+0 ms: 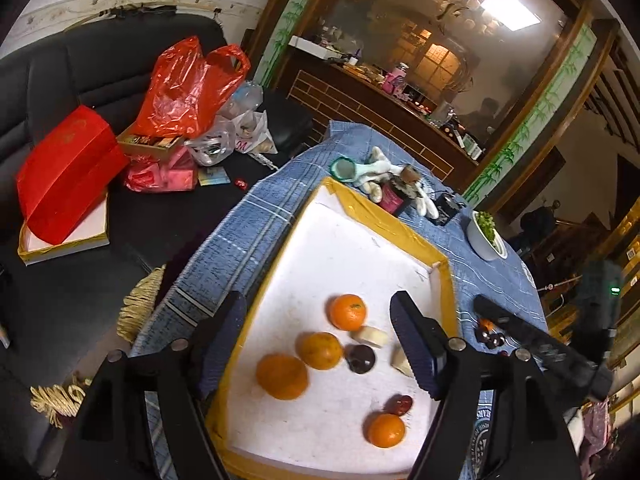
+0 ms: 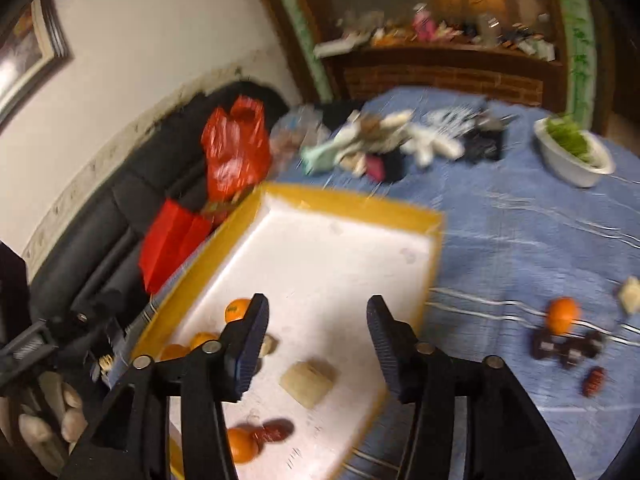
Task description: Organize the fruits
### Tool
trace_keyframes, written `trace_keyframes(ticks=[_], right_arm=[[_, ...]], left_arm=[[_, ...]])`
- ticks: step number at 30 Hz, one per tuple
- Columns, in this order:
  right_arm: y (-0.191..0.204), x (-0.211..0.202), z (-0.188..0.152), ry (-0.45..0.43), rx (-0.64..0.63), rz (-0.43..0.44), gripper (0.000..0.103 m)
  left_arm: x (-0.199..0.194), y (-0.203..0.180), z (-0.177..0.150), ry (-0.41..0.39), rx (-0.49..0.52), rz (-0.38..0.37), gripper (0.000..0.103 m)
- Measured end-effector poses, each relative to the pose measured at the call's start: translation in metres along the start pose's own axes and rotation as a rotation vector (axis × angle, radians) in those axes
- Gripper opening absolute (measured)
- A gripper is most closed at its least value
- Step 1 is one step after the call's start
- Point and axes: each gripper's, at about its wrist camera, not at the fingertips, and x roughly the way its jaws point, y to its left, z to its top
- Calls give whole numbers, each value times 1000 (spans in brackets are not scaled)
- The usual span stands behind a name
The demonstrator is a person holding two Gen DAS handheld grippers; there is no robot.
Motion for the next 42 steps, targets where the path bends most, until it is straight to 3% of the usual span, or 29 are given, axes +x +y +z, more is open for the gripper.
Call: trace_keyframes(ticks=[4, 8, 13, 15, 20, 22, 25, 27, 28, 31, 34, 36, 38, 42], right_arm=[[-33, -65, -21, -77, 76, -41, 59], [-68, -128, -42, -128, 137, -102, 59], [-106, -227, -63, -256, 172, -223, 59], [-115, -265, -62, -300, 161, -276, 59], [-126, -377, -37, -443, 120, -413, 59], [-125, -420, -23, -485, 117, -458, 59], [-114, -491, 3, -551, 110, -525, 59], [-98, -525, 17, -567, 74, -582, 60], [-89, -540, 24, -576, 53, -612, 65], [-68, -557, 33, -578, -5, -663, 76], [-63, -539, 23, -567, -41, -607, 82], [-71, -499, 15, -495, -41, -543, 83], [-84, -455, 5, -404, -30, -464, 83], [-120, -329, -26, -203, 9, -290, 83]], left_arm=[[-11, -33, -9, 4, 71, -20, 81], [-40, -74, -20, -11, 147, -122, 81], [-89, -129, -28, -75, 213, -221, 81], [-107, -158, -25, -101, 240, -256, 81], [-171, -252, -9, -252, 398, -327, 81], [-196, -280, 0, -270, 460, -348, 81], [-244, -331, 16, -327, 603, -297, 81], [-270, -349, 25, -389, 648, -253, 83], [-285, -355, 29, -435, 652, -229, 87], [-302, -359, 34, -515, 658, -212, 93], [-282, -356, 25, -515, 676, -204, 94], [-250, -354, 18, -449, 692, -198, 94], [-199, -349, 9, -335, 702, -190, 94], [-80, -324, -18, -145, 680, -158, 94]])
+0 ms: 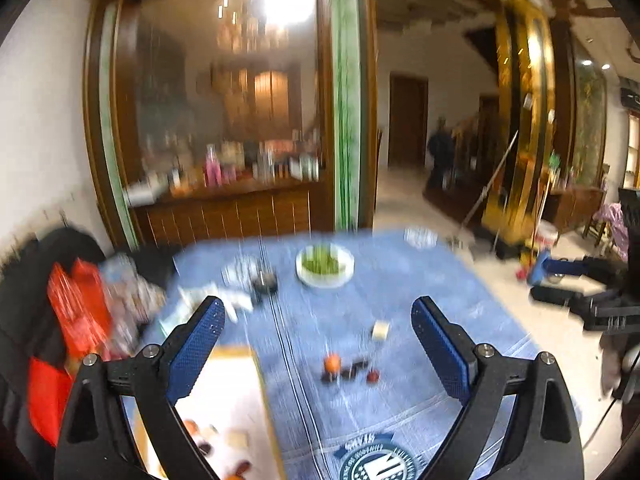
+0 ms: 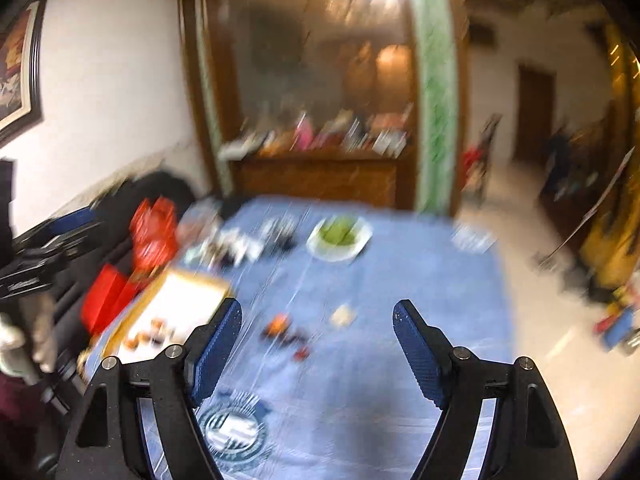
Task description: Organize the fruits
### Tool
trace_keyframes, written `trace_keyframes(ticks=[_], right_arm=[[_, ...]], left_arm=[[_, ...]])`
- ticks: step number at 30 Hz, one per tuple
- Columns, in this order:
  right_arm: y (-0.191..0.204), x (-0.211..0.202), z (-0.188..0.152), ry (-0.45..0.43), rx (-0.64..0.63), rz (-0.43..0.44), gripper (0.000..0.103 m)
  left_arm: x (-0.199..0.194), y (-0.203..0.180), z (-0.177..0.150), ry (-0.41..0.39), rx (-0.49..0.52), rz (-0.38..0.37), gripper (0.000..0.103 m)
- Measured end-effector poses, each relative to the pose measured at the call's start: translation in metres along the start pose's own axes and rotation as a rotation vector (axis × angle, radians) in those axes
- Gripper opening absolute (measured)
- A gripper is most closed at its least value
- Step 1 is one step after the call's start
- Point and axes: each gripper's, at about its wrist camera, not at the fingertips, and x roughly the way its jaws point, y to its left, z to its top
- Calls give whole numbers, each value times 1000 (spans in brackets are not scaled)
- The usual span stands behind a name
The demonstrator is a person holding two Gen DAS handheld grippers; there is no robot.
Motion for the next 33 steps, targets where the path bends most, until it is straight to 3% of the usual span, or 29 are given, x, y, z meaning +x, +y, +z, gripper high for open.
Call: trace_keyframes(ticks=[2, 4, 6, 8, 11, 14, 23, 30, 33], right_arm=[[-1, 59, -30, 86, 13, 34, 78], [-4, 113, -56, 175, 52, 80, 63], [-5, 172, -81, 259, 92, 97, 55], [-3, 208, -98, 294, 97, 93, 54], [-2, 245, -102, 296, 87, 84, 54], [-3, 263, -102, 287, 67, 76, 54], [-3, 277, -109, 281, 41, 96, 54], [0, 278, -109, 270, 21, 93, 54], [0, 278, -109, 268, 15, 82, 41]], left_arm=[[54, 8, -31, 81, -22, 22, 94], [106, 20, -61, 182, -43, 10, 86], [144, 26, -85, 282, -65, -20, 33], [182, 27, -102, 393, -97, -50, 23], [213, 24, -116, 432, -61, -15, 23], [232, 18, -118, 441, -30, -36, 24], [277, -14, -129, 494, 87, -97, 34], [280, -16, -128, 466, 146, -54, 49], [278, -15, -129, 478, 144, -63, 49]])
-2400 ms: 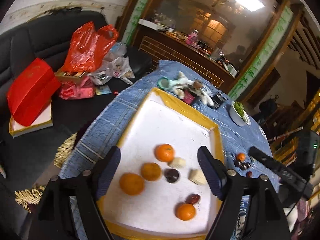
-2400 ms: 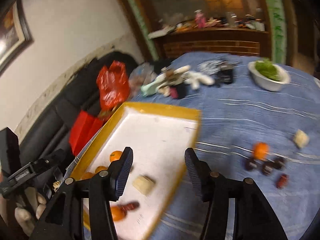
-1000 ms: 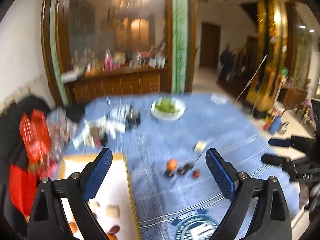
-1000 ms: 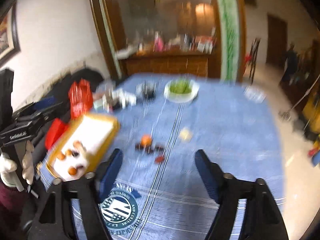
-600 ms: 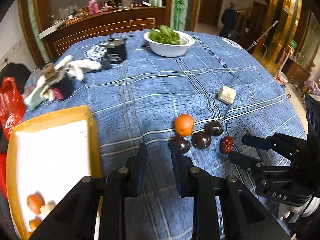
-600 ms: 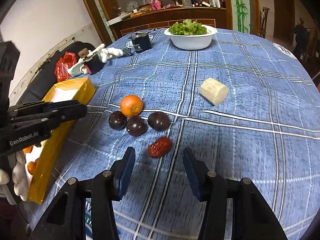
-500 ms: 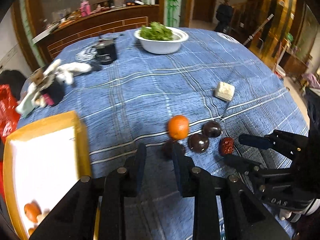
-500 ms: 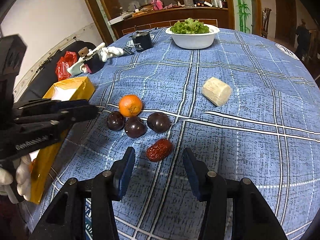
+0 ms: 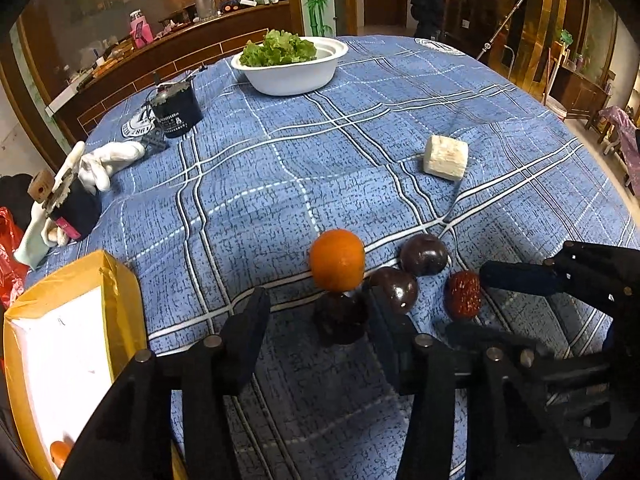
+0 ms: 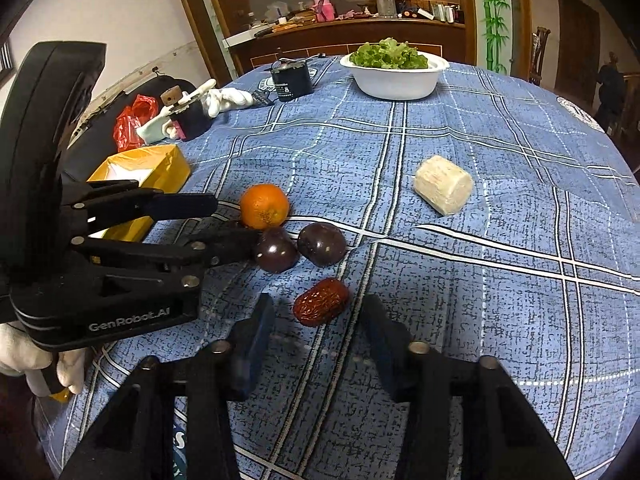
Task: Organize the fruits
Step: 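Grasp a dark plum with the left tool while the right tool grasps a red date, then carry the plum and date over the tray and open both tools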
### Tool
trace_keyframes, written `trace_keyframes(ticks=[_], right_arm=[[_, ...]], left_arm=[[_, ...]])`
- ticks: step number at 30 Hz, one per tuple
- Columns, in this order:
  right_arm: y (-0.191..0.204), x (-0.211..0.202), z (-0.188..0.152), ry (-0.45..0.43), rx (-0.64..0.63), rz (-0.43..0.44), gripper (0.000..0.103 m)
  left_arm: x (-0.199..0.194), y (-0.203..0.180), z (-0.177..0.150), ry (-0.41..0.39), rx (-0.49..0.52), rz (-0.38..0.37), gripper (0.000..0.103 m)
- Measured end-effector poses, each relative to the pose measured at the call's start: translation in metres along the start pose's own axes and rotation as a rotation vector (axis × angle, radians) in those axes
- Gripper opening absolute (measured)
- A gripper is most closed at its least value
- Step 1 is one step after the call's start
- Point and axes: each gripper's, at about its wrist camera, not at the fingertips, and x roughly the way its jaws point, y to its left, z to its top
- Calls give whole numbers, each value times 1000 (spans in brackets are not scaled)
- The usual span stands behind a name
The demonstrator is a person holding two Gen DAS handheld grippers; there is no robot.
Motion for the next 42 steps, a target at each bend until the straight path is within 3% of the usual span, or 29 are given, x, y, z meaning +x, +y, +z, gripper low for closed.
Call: trace_keyframes(ticks=[4, 7, 11, 14, 16, 17, 18, 21, 26, 30, 33, 37, 42], right_arm=[[0, 0, 0, 2, 1, 3, 31], [1, 0, -1, 1, -7, -1, 31], [-1, 0, -1, -9, -7, 6, 31], [-2, 2, 1, -11, 7, 22, 32], [-1, 4, 2, -9, 7, 26, 34], [0, 4, 3, -7, 3, 25, 34], [1, 5, 4, -7, 0, 26, 34], [4, 6, 3, -6, -4, 22, 29], [11, -2, 0, -42, -16, 22, 29], [17, -17, 1, -52, 26, 24, 29], [40, -38, 5, -72, 22, 56, 29], [105, -58, 15, -91, -55, 152, 30], [187, -42, 10, -35, -169, 250, 30]], left_arm=[[-3, -6, -5, 1, 38, 11, 49], [-2, -3, -5, 6, 16, -2, 50], [1, 2, -4, 9, -17, 10, 64], [3, 2, -2, 6, -23, 9, 63], [2, -3, 0, -3, -5, 16, 51], [2, -6, 0, -9, 6, -8, 28], [1, -10, -1, -8, 12, -42, 23], [-6, -18, -5, -21, 29, -17, 22], [-42, 7, -17, -78, -116, -107, 22], [-95, 41, -41, -165, -216, -134, 22], [-127, 66, -64, -214, -276, -123, 22], [-160, 108, -108, -262, -396, -97, 23], [-161, 153, -157, -235, -520, -8, 23]])
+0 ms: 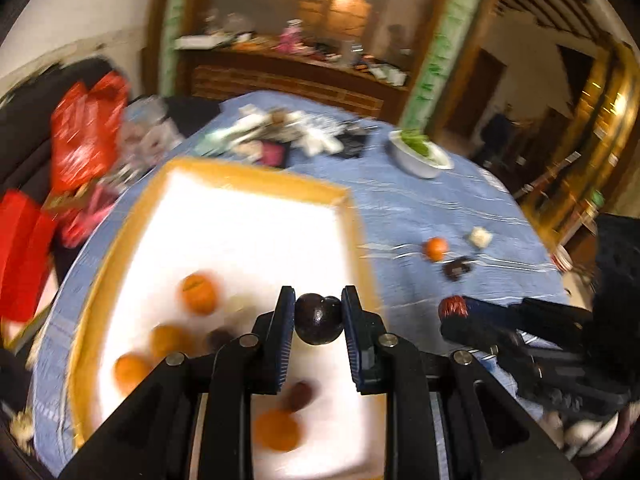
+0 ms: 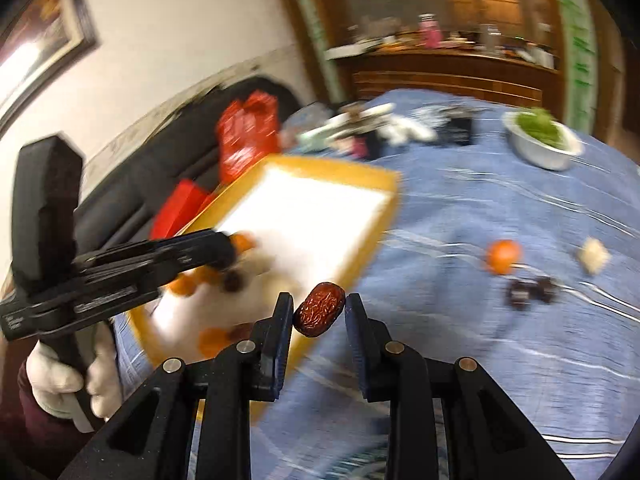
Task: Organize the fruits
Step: 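Carry the plum and date over the tray and open both tools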
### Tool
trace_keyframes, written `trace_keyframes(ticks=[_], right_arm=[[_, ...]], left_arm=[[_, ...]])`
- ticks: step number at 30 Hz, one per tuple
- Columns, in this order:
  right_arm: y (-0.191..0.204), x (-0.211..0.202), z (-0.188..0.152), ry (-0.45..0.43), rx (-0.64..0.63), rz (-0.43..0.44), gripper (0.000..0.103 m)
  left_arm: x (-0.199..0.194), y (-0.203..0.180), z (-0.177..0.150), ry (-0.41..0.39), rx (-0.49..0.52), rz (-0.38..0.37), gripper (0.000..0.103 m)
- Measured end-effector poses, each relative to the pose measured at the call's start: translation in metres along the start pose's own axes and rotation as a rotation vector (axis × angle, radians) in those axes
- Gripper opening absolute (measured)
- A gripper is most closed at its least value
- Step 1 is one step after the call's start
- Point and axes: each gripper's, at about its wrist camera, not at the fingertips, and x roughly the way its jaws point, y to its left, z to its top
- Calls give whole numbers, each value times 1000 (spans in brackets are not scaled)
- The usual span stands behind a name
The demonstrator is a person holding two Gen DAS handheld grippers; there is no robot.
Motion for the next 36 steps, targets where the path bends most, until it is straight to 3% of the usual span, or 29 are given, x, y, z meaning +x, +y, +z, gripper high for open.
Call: trace_keyframes(ticks=[7, 11, 17, 21, 26, 30, 33, 36], right_arm=[[52, 51, -12, 82, -58, 8, 31], [54, 56, -14, 75, -41, -16, 43], [41, 29, -14, 21, -6, -20, 46], [24, 6, -21, -16, 33, -39, 50], [-23, -32, -36, -43, 125, -127, 51], [-67, -85, -59, -89, 239, -225, 53], [-98, -132, -84, -152, 308, -310, 65], [-131, -165, -108, -182, 397, -366, 66]], left_arm=[[-9, 48, -16, 26, -103, 45, 25], [-19, 54, -18, 9, -157, 18, 56], [-43, 43, -14, -54, -152, -1, 67], [-52, 20, -9, -70, -117, -35, 72], [-53, -23, -7, -60, -43, -100, 78], [-33, -72, -4, -13, -1, -225, 78], [-14, -111, -2, 44, 39, -292, 78], [2, -148, -6, 90, 77, -345, 78]])
